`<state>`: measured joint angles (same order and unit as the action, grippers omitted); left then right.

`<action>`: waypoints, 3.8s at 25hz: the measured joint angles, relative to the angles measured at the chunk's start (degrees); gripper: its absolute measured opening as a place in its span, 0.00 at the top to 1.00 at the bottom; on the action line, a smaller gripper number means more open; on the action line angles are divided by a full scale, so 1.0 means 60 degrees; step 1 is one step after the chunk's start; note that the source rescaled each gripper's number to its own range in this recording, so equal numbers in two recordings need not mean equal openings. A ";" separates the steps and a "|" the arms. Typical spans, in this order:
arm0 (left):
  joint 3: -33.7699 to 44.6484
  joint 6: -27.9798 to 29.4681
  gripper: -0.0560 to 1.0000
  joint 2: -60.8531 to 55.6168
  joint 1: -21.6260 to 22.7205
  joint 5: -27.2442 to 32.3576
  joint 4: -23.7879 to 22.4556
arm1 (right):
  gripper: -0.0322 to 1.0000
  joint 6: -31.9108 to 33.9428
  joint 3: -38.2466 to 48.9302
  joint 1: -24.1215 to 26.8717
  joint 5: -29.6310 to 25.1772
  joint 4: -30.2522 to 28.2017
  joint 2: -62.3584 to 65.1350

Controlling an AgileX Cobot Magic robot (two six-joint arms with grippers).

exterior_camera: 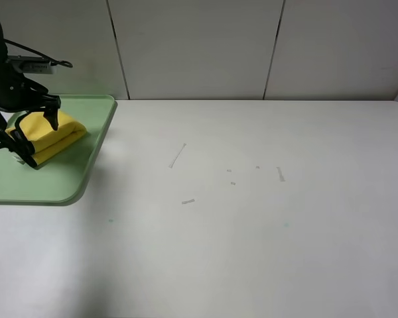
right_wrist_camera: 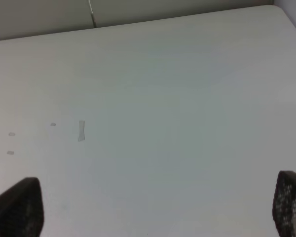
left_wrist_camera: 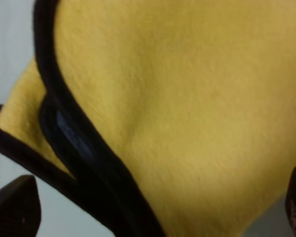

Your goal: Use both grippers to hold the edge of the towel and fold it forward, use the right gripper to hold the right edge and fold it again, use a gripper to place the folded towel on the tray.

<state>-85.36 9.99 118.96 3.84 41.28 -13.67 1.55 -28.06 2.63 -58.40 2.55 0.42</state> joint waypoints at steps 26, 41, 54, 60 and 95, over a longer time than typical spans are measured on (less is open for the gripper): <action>0.1344 -0.3012 0.00 -0.5065 0.0000 0.4337 0.2604 | 0.00 0.0000 0.0000 0.0000 0.0000 0.0000 0.0000; 0.4625 -0.3431 0.00 -0.9921 0.0000 0.4363 0.2604 | 0.00 0.0000 0.0000 0.0000 0.0000 0.0000 0.0000; 0.5263 -0.3531 0.00 -1.4256 0.0000 0.4392 0.2788 | 0.00 0.0000 0.0000 0.0000 0.0000 0.0000 0.0000; 0.5510 -0.4396 0.00 -1.6065 0.0000 0.4382 0.2972 | 0.00 0.0000 0.0000 0.0000 0.0000 0.0000 0.0000; 0.9469 -0.4721 0.00 -1.9901 -0.0420 0.3483 0.4087 | 0.00 0.0000 0.0000 0.0000 0.0000 0.0000 0.0000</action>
<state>-28.54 -18.33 -0.44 1.32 62.18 10.85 1.55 -28.06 2.63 -58.40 2.55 0.42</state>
